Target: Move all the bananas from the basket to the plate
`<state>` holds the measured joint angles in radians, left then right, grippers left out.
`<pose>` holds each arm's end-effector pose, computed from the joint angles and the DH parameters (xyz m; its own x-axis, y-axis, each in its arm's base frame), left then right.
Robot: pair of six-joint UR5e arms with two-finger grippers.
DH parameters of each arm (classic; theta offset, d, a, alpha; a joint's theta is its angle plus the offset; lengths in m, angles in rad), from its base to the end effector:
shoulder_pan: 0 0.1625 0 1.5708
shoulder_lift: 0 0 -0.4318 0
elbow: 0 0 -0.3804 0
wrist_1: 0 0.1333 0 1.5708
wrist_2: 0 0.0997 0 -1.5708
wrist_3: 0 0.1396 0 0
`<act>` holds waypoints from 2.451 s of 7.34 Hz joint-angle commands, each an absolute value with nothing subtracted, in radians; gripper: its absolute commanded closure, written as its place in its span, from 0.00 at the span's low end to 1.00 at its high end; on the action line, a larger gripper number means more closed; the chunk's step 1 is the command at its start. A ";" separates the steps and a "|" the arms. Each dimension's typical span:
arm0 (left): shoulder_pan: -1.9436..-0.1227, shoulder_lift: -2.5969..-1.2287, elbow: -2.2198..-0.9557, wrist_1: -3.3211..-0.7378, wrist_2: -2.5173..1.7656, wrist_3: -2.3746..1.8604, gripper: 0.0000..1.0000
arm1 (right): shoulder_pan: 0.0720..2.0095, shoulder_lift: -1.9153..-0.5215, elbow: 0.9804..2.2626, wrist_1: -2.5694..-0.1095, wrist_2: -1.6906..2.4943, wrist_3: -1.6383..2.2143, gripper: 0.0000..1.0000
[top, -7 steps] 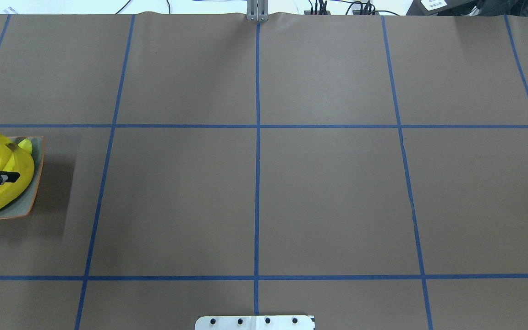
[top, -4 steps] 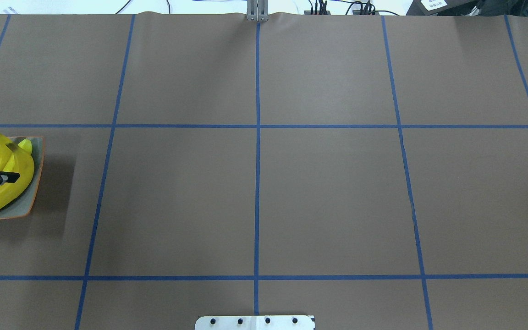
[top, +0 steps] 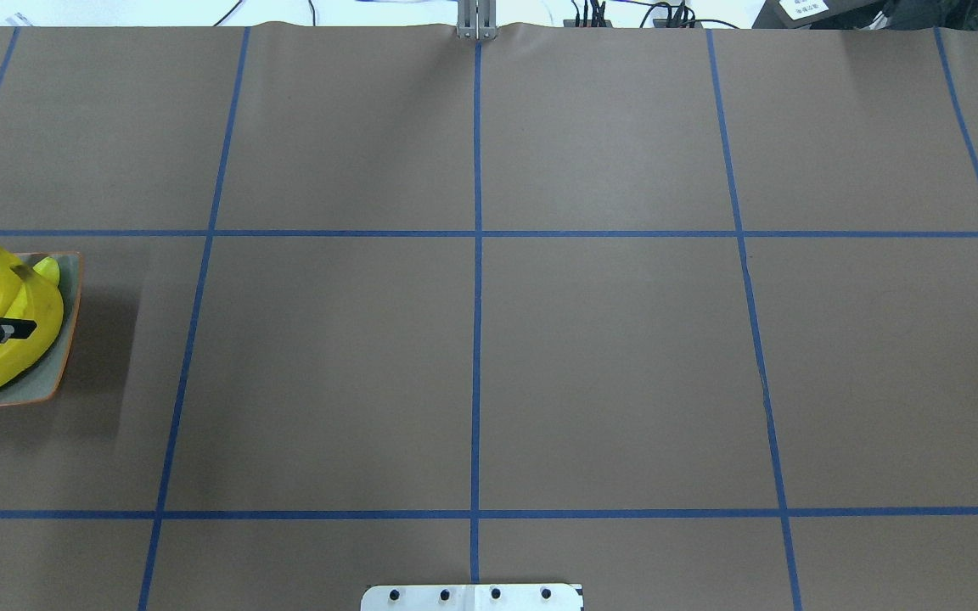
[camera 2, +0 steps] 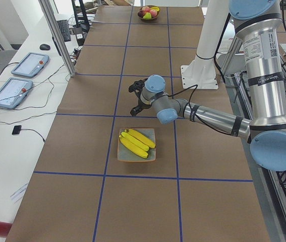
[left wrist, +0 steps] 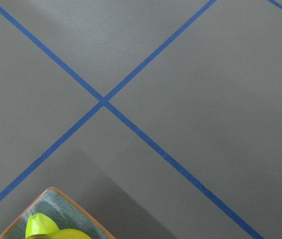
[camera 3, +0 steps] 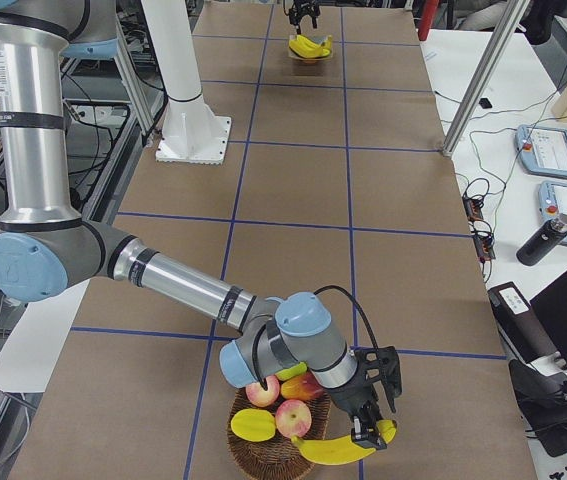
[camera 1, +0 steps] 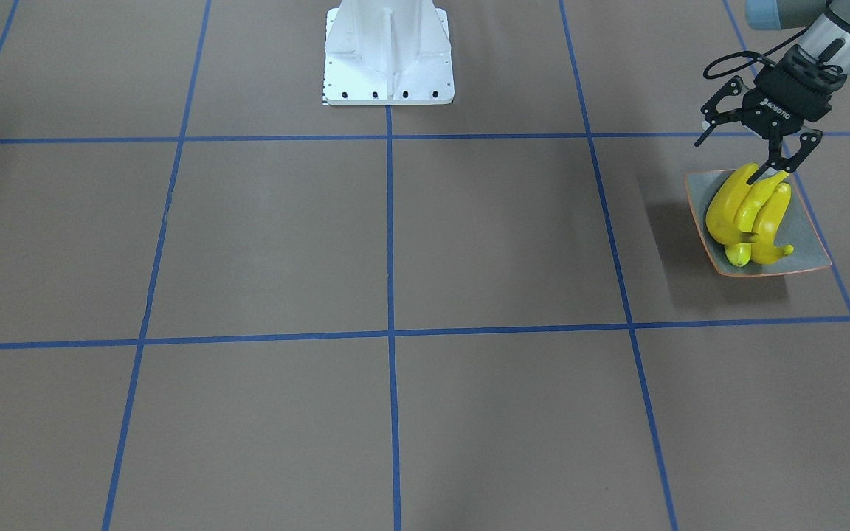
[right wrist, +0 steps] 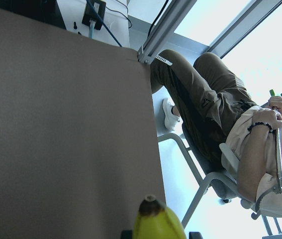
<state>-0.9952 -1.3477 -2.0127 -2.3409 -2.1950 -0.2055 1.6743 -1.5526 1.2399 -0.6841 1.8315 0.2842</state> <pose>0.1881 -0.3849 0.4800 0.4672 0.7393 -0.4849 -0.2082 0.6250 0.7523 0.1512 -0.5139 0.7704 0.9120 0.1964 0.3600 -0.3568 0.8128 0.4605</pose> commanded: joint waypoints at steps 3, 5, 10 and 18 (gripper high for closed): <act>-0.994 -1.351 -2.011 -2.339 -2.195 -0.206 0.00 | 1.601 -1.542 1.426 -0.716 2.020 0.774 1.00; -0.991 -1.373 -2.008 -2.338 -2.197 -0.247 0.00 | 1.489 -1.539 1.536 -0.718 2.022 1.039 1.00; -0.892 -1.709 -2.002 -2.329 -2.191 -0.944 0.00 | 1.218 -1.477 1.750 -0.726 2.010 1.547 1.00; -0.666 -2.169 -2.000 -1.862 -2.014 -1.233 0.00 | 0.812 -1.239 2.023 -1.144 1.744 1.758 1.00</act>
